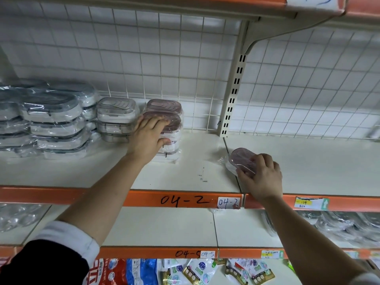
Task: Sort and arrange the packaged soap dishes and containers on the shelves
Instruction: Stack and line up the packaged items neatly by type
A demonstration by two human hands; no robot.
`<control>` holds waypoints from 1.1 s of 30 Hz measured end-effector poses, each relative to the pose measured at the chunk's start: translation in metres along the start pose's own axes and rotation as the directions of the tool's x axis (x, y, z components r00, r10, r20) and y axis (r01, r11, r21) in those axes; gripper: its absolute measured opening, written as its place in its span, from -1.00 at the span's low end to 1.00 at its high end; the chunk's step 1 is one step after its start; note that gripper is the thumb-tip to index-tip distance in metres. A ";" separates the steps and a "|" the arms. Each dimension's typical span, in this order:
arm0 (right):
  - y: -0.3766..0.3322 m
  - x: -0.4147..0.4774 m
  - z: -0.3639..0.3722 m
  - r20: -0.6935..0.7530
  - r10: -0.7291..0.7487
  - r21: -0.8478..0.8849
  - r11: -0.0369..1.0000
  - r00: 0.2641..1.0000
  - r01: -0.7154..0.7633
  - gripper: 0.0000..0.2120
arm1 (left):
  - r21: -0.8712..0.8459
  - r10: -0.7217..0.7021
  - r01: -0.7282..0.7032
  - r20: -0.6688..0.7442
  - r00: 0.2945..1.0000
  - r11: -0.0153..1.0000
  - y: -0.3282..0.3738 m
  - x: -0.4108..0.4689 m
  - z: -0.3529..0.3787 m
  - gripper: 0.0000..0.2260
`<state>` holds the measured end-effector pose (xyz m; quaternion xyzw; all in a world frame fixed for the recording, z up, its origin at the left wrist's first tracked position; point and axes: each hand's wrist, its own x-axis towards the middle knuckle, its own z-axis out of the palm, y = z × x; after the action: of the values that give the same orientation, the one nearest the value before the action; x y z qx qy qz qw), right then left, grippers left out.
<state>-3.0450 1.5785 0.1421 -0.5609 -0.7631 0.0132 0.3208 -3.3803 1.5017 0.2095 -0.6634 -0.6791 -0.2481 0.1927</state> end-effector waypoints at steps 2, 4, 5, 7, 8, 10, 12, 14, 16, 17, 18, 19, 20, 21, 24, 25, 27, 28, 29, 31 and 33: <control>-0.002 0.002 -0.002 0.043 0.008 -0.018 1.000 0.999 -0.007 -0.57 | 0.031 -0.005 0.004 0.032 0.999 1.000 0.002 -0.001 -0.003 -0.50; -0.005 0.004 -0.006 0.034 -0.017 -0.008 1.000 0.999 0.017 -0.56 | 0.029 0.013 -0.013 0.006 1.000 0.999 0.002 -0.004 -0.007 -0.52; -0.009 0.006 -0.008 0.016 -0.049 0.007 0.999 0.999 0.049 -0.55 | 0.020 0.020 -0.020 -0.035 0.999 1.000 0.000 -0.009 -0.010 -0.55; -0.023 0.012 -0.011 -0.045 -0.115 0.069 0.991 0.992 0.118 -0.56 | 0.002 -0.002 0.002 -0.153 0.988 1.000 -0.006 -0.022 -0.015 -0.62; -0.033 0.018 -0.013 -0.086 -0.131 0.118 0.983 0.988 0.140 -0.57 | -0.005 -0.031 0.031 -0.210 0.977 1.000 -0.011 -0.031 -0.016 -0.65; -0.059 0.034 -0.016 -0.149 -0.126 0.233 0.960 0.981 0.158 -0.55 | 0.001 -0.087 0.091 -0.270 0.959 0.996 -0.026 -0.052 -0.017 -0.67; -0.088 0.054 -0.017 -0.156 -0.119 0.332 0.929 0.980 0.166 -0.52 | 0.030 -0.126 0.137 -0.241 0.962 0.990 -0.043 -0.070 -0.015 -0.67; -0.116 0.073 -0.018 -0.143 -0.147 0.396 0.898 0.979 0.193 -0.52 | 0.036 -0.175 0.184 -0.185 0.967 0.982 -0.057 -0.080 -0.011 -0.65; -0.142 0.092 -0.016 -0.151 -0.222 0.408 0.874 0.963 0.265 -0.54 | 0.003 -0.233 0.236 -0.159 0.960 0.972 -0.064 -0.080 -0.007 -0.67; -0.154 0.101 -0.015 -0.146 -0.264 0.394 0.869 0.953 0.301 -0.54 | -0.017 -0.245 0.245 -0.142 0.959 0.969 -0.065 -0.078 -0.005 -0.68; -0.165 0.109 -0.013 -0.133 -0.303 0.373 0.867 0.944 0.330 -0.54 | -0.022 -0.236 0.236 -0.116 0.965 0.972 -0.064 -0.076 -0.002 -0.69; -0.174 0.117 -0.011 -0.117 -0.336 0.351 0.866 0.935 0.356 -0.54 | -0.011 -0.216 0.216 -0.087 0.973 0.976 -0.062 -0.076 0.000 -0.70; -0.183 0.124 -0.008 -0.102 -0.366 0.333 0.864 0.925 0.379 -0.55 | 0.002 -0.199 0.199 -0.065 0.978 0.980 -0.062 -0.075 0.002 -0.70; -0.188 0.130 -0.006 -0.091 -0.390 0.318 0.861 0.916 0.398 -0.55 | 0.004 -0.194 0.195 -0.051 0.980 0.981 -0.062 -0.076 0.004 -0.71; -0.199 0.144 0.001 -0.068 -0.423 0.285 0.860 0.904 0.424 -0.53 | -0.007 -0.217 0.217 -0.047 0.975 0.976 -0.065 -0.076 0.005 -0.73; -0.201 0.148 0.003 -0.062 -0.427 0.279 0.860 0.902 0.427 -0.52 | 0.002 -0.211 0.211 -0.034 0.977 0.977 -0.066 -0.075 0.006 -0.73; -0.205 0.156 0.007 -0.046 -0.435 0.269 0.861 0.899 0.431 -0.52 | 0.020 -0.183 0.183 -0.005 0.983 0.983 -0.067 -0.074 0.008 -0.73; -0.207 0.160 0.009 -0.029 -0.438 0.271 0.862 0.899 0.428 -0.52 | 0.022 -0.175 0.175 0.005 0.985 0.984 -0.067 -0.074 0.008 -0.73; -0.210 0.164 0.010 -0.001 -0.442 0.277 0.862 0.897 0.425 -0.52 | 0.023 -0.171 0.171 0.007 0.985 0.985 -0.066 -0.074 0.009 -0.74; -0.216 0.168 0.016 0.075 -0.467 0.281 0.858 0.881 0.431 -0.55 | 0.021 -0.175 0.175 0.007 0.985 0.984 -0.066 -0.073 0.008 -0.73; -0.220 0.166 0.026 0.123 -0.498 0.286 0.846 0.858 0.450 -0.61 | 0.015 -0.182 0.182 0.012 0.983 0.983 -0.066 -0.073 0.007 -0.72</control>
<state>-3.2722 1.6494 0.2845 -0.3055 -0.8979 0.0824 0.3060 -3.4426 1.4478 0.1554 -0.5989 -0.7399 -0.2554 0.1692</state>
